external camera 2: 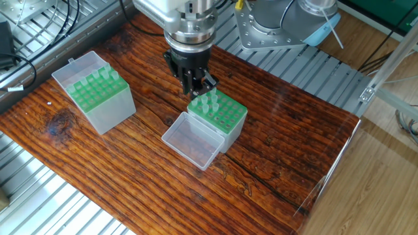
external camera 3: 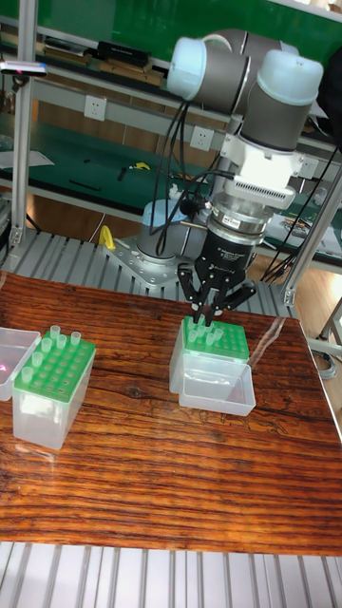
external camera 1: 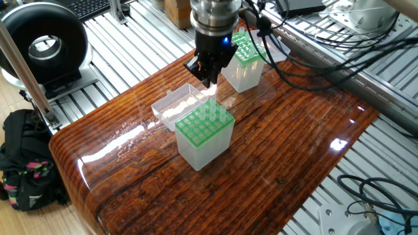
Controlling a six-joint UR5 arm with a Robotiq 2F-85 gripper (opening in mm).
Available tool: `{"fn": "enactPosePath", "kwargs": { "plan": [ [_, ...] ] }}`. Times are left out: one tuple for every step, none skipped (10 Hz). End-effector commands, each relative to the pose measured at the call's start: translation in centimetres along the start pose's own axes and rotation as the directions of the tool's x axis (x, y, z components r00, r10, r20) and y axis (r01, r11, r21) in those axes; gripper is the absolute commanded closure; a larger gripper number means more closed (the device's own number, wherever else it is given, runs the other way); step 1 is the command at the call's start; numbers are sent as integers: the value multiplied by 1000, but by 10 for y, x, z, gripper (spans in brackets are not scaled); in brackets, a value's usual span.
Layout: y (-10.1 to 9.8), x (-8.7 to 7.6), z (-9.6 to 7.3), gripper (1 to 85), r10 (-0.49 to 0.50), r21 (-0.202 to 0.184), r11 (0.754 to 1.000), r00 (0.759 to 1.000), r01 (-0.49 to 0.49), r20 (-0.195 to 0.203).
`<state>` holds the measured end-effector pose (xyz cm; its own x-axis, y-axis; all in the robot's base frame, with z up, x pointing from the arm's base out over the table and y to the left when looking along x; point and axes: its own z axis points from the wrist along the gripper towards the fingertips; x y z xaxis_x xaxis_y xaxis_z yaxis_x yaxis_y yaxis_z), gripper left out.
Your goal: Transfer all large pipette tips from one holder to another
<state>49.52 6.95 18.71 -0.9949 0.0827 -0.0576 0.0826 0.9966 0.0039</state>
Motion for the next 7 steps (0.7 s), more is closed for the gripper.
{"fn": "enactPosePath", "kwargs": {
  "plan": [
    [5,3,1,593,7,-12,1000,1000,-7,-8],
    [2,10,1,593,-7,-2,1000,999,7,-36],
    [1,14,0,590,-19,0,1000,998,19,-52],
    [2,16,0,583,-27,-2,1000,998,27,-56],
    [-3,15,0,580,-31,16,999,998,32,-54],
    [-8,11,0,580,-44,35,998,998,46,-40],
    [-10,9,0,580,-52,41,998,998,54,-35]
  ]
}}
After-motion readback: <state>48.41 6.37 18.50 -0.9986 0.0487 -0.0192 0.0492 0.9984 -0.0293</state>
